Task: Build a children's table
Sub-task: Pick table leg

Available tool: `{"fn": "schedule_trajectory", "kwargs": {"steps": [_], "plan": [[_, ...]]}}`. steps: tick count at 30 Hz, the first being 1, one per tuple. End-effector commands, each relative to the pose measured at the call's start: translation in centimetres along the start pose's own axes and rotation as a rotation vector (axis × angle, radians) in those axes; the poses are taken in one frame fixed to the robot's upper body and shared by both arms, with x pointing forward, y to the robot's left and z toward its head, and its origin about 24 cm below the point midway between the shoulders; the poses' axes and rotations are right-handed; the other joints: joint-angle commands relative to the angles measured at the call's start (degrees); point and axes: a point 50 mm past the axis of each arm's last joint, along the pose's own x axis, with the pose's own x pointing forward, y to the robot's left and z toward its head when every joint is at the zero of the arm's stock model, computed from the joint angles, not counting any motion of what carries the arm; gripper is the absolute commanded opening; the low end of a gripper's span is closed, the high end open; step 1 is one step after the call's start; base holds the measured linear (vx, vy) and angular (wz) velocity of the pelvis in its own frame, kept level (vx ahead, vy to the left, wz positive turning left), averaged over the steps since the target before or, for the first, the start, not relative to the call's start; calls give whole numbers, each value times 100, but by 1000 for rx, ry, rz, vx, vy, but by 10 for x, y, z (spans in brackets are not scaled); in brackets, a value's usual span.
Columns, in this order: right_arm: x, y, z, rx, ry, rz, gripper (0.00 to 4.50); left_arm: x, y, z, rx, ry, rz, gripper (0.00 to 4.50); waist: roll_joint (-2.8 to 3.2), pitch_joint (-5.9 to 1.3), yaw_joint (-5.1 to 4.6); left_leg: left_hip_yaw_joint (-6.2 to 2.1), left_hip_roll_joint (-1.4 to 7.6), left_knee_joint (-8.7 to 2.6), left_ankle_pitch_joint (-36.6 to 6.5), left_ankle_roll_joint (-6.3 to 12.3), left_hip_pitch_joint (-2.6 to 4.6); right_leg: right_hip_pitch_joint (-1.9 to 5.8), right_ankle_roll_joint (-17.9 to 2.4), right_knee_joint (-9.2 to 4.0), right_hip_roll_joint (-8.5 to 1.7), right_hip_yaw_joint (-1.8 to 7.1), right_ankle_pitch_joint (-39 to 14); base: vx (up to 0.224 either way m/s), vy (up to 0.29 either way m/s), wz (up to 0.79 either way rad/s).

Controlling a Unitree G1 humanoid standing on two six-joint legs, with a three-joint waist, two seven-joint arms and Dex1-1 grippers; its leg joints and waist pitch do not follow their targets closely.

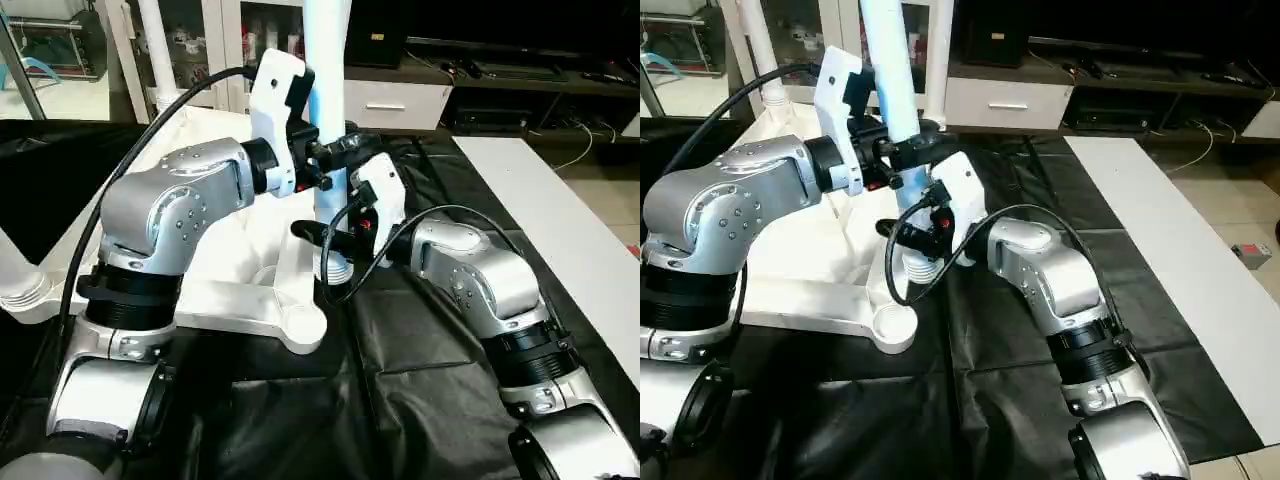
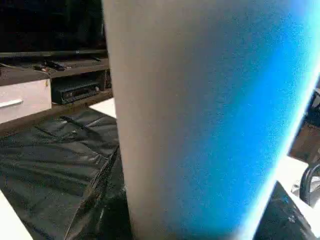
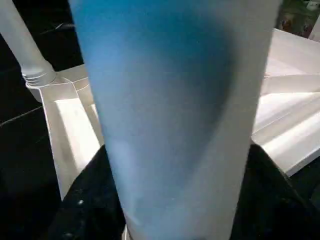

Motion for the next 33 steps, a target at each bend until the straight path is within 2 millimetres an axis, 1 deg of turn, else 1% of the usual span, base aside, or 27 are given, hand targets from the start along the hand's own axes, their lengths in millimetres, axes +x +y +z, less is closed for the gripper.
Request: {"fn": "schedule_trajectory", "kwargs": {"steps": [1,2,5,6,9,10,11,12,14,16,17,19,25,33], "plan": [[-3,-5,8,-17,-15,-22,230,1,-5,1,31,1,-33,179,133,-446,-12,-120,223,-440,-1415,-596,242,144,-906,-458,-440,223,-739,0,0,0],[-3,-5,8,-17,-15,-22,204,1,-5,1,31,1,-33,179,135,-447,-12,-119,225,-439,-1416,-598,244,141,-908,-459,-443,225,-739,0,0,0],[-3,-5,8,-20,-15,-25,198,1,-4,0,43,3,-28,179,137,-448,-13,-119,224,-440,-1411,-596,244,144,-903,-456,-440,224,-740,0,0,0],[-3,-5,8,-20,-15,-25,193,1,-4,0,43,3,-28,179,146,-445,-13,-120,225,-441,-1446,-607,251,133,-905,-460,-439,224,-762,0,0,0],[-3,-6,9,-18,-26,-39,193,1,-4,1,44,1,-33,179,141,-445,-13,-119,225,-442,-1466,-615,250,134,-913,-460,-442,227,-771,0,0,0],[-3,-6,9,-18,-26,-39,228,1,-4,1,44,1,-33,179,143,-443,-15,-121,224,-445,-1478,-615,247,135,-913,-461,-441,225,-789,0,0,0],[-3,-7,9,-10,-27,-40,248,1,-4,1,45,1,-33,179,138,-444,-17,-121,224,-444,-1475,-614,247,137,-911,-460,-439,225,-791,0,0,0],[-3,-7,9,-10,-27,-40,261,1,-4,1,45,1,-33,179,139,-444,-16,-119,223,-442,-1479,-610,249,135,-911,-462,-442,227,-802,0,0,0],[-3,-6,9,-14,-20,-36,268,0,-4,1,47,2,-32,179,142,-445,-13,-119,226,-441,-1455,-608,251,134,-911,-460,-443,229,-791,0,0,0],[-4,-6,10,-27,-9,-38,296,0,-3,1,54,4,-32,179,150,-447,-16,-122,225,-444,-1478,-624,255,130,-907,-456,-436,221,-778,0,0,0],[-4,-6,10,-27,-9,-38,303,0,-3,1,54,4,-32,179,149,-446,-16,-121,226,-444,-1481,-624,256,129,-909,-459,-437,225,-768,0,0,0],[-7,-7,10,-23,-9,-46,306,0,-3,1,55,4,-32,179,144,-443,-10,-118,224,-444,-1455,-621,254,133,-913,-457,-435,227,-738,0,0,0],[-12,-10,10,-20,-7,-62,306,0,-3,1,58,5,-36,179,155,-446,-16,-120,220,-442,-1455,-618,250,138,-927,-456,-435,226,-721,0,0,0],[-13,-7,11,-24,-8,-47,306,0,-1,0,65,9,-30,179,153,-445,-10,-122,225,-446,-1463,-622,252,141,-916,-453,-437,226,-711,0,0,0]]}}
